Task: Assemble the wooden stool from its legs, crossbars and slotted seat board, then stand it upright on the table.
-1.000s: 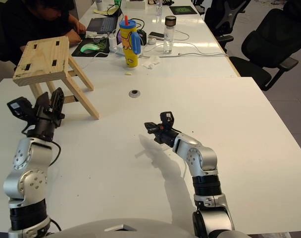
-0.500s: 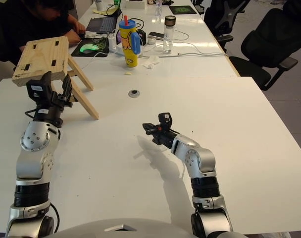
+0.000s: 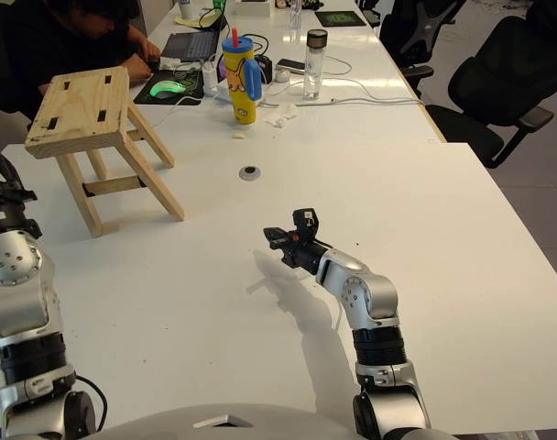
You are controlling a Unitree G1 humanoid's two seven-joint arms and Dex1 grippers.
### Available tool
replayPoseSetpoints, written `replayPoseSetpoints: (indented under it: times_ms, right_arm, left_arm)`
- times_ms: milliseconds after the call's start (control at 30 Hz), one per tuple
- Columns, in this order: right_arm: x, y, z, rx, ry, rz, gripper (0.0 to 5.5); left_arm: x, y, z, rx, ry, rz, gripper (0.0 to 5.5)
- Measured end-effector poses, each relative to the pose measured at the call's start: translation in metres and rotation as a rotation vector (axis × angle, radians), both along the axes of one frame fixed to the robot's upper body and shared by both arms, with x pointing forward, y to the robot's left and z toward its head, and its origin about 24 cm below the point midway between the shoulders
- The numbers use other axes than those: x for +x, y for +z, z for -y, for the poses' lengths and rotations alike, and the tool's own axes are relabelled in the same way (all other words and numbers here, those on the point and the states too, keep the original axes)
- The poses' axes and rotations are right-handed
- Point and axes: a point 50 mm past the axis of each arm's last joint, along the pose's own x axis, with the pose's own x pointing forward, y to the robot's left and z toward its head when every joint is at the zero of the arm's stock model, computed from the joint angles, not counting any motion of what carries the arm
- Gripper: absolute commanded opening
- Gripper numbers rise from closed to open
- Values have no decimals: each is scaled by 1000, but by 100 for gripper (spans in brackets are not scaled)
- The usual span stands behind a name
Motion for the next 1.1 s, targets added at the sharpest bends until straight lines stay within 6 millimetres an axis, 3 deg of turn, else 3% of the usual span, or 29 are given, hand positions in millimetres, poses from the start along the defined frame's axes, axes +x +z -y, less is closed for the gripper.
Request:
replayPoseSetpoints:
  times_ms: [200,300,400,467,567,667,767,867,933,1100]
  right_arm:
    - [0,-1,-6,3,16,-2,0]
    - [2,0,-7,3,18,0,0]
    - [2,0,-8,5,20,4,0]
    - [2,0,-9,7,22,5,0]
    - [2,0,-12,10,29,8,0]
    - [3,-1,-6,-1,14,9,0]
    - [4,-1,-3,-8,8,12,0]
    - [3,-1,-5,-8,17,15,0]
    - [4,0,-6,-5,16,31,0]
    - [17,14,4,-6,-132,168,0]
  left_arm:
    - [26,-20,-12,-64,-33,-151,236]
    - [42,-30,10,-54,-139,-216,236]
    - [59,-34,73,2,-406,-256,236]
    - [64,-45,142,-7,-688,-321,236]
    - [56,-59,216,-16,-954,-429,236]
    - [59,-56,216,44,-940,-463,236]
    - [64,-52,183,77,-826,-469,236]
    - [65,-49,167,76,-771,-446,236]
    - [65,-47,165,46,-770,-410,236]
    - [65,-39,172,-92,-817,-262,164]
